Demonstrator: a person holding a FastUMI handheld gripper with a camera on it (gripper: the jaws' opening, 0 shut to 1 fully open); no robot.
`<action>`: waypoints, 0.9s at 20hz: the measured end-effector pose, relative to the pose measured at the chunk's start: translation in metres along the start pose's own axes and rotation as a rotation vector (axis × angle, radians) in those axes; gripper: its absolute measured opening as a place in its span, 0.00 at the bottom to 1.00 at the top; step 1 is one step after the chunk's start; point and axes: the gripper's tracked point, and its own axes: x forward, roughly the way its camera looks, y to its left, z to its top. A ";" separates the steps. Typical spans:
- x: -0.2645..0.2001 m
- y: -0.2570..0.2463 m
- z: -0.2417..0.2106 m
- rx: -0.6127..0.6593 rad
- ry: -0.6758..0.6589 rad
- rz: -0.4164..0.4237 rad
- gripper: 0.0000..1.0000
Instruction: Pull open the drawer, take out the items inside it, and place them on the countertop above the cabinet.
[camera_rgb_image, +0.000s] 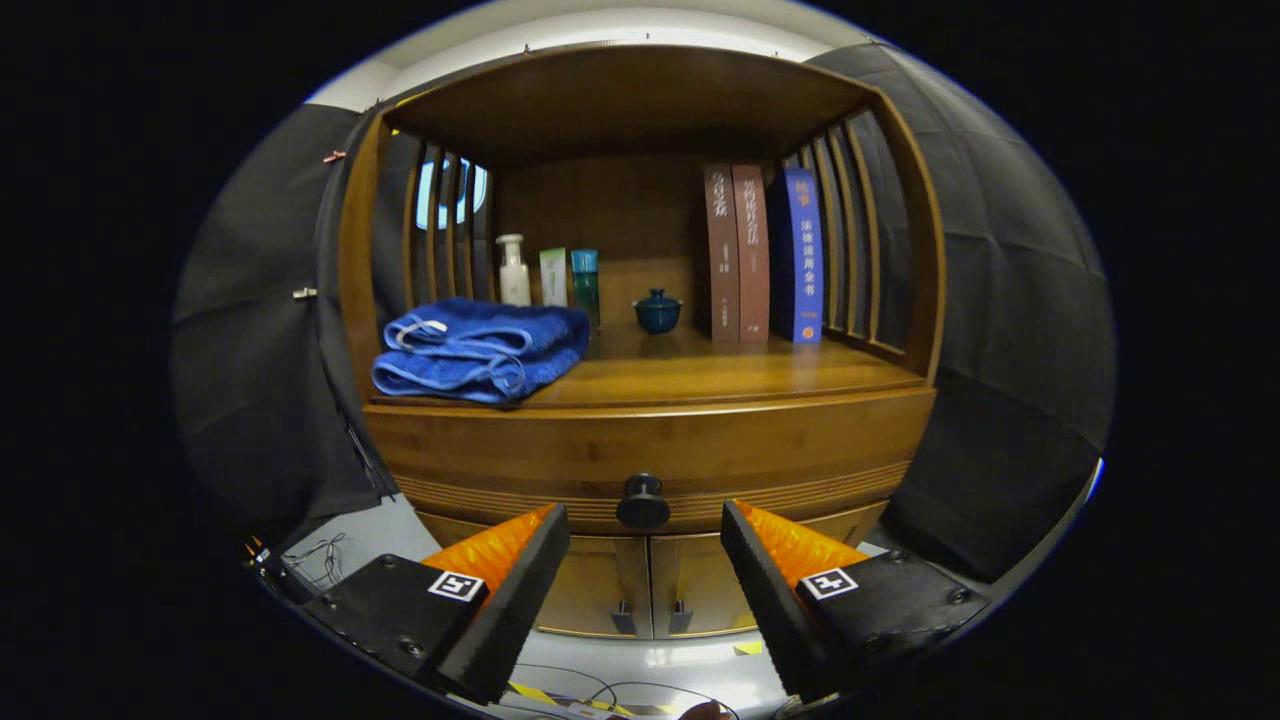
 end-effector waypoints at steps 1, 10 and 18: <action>0.016 0.000 -0.005 -0.004 0.011 -0.001 0.99; 0.068 0.000 -0.036 -0.028 0.088 -0.002 0.48; 0.033 -0.002 -0.046 0.010 0.106 0.011 0.31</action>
